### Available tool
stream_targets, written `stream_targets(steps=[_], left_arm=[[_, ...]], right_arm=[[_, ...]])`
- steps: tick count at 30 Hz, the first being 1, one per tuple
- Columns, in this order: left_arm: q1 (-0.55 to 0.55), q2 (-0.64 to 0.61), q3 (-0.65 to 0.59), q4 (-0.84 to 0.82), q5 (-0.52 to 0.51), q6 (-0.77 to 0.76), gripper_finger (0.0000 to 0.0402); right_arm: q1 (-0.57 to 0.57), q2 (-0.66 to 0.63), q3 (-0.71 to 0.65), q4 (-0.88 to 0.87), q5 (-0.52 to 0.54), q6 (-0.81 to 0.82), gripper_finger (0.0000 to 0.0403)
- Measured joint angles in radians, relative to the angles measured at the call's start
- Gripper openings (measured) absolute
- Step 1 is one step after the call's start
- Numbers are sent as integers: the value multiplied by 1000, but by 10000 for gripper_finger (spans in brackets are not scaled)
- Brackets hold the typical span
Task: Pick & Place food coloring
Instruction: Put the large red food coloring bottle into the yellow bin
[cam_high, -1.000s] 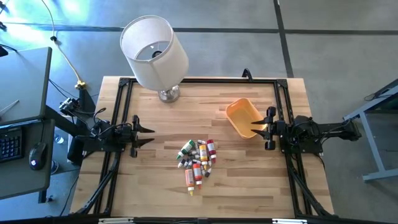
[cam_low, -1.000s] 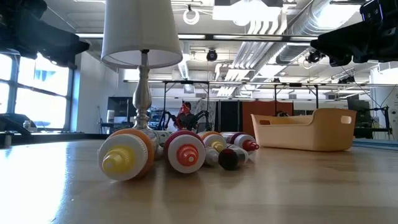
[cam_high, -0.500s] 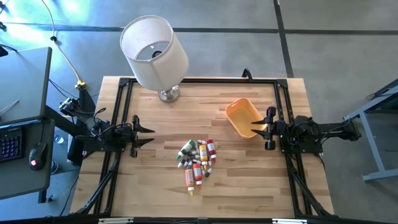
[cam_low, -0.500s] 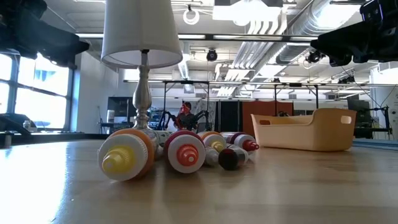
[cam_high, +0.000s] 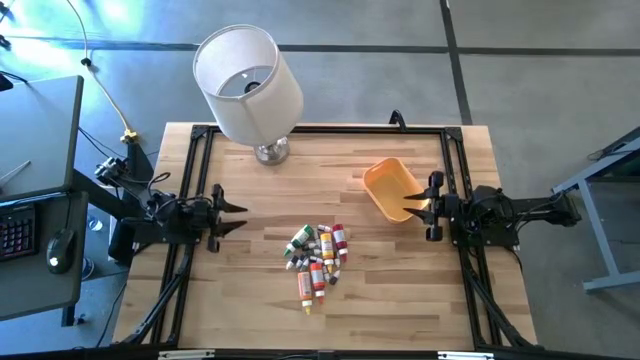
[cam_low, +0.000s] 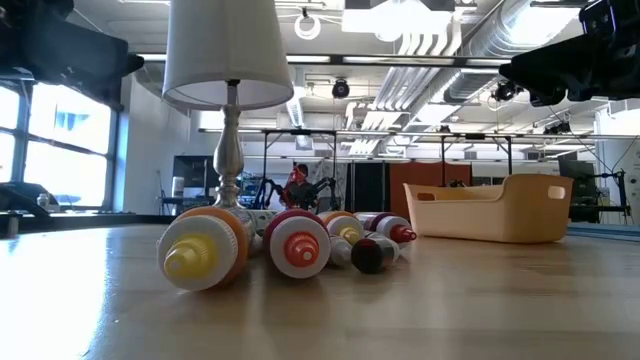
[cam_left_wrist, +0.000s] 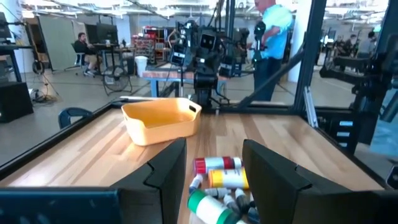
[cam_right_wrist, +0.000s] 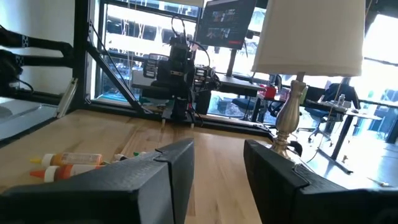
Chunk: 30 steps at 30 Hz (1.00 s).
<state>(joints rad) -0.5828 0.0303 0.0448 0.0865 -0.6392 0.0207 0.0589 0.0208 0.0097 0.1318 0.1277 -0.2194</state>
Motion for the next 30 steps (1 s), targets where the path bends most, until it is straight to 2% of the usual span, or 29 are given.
stream_targets(steps=[5, 11, 12, 14, 16, 17, 21, 24, 27, 30], left_arm=[[0, 0, 0, 22, -32, 8, 156], [0, 0, 1, 44, -197, 62, 156], [0, 0, 1, 44, -228, 61, 156], [0, 0, 1, 42, -278, 55, 156], [0, 0, 2, 34, -286, 41, 156], [0, 0, 2, 20, -283, 23, 156], [0, 0, 2, -50, -289, -70, 156], [0, 0, 2, -65, -328, -80, 156], [0, 0, 2, -62, -348, -105, 156], [0, 0, 2, -60, -334, -108, 156]], right_arm=[[0, 0, 0, -3, 48, -200, 133], [0, 0, 0, 4, 59, -222, 133], [0, 0, 0, 15, 53, -200, 133], [2, 0, 0, 37, -9, -35, 133], [2, 0, 0, 57, -94, 157, 133], [2, 0, 0, 76, -114, 180, 133], [2, 5, 0, 203, -111, 192, 133], [2, 5, 0, 271, -84, 146, 133], [2, 6, 0, 267, -56, 83, 133], [2, 6, 0, 253, -57, 86, 133]])
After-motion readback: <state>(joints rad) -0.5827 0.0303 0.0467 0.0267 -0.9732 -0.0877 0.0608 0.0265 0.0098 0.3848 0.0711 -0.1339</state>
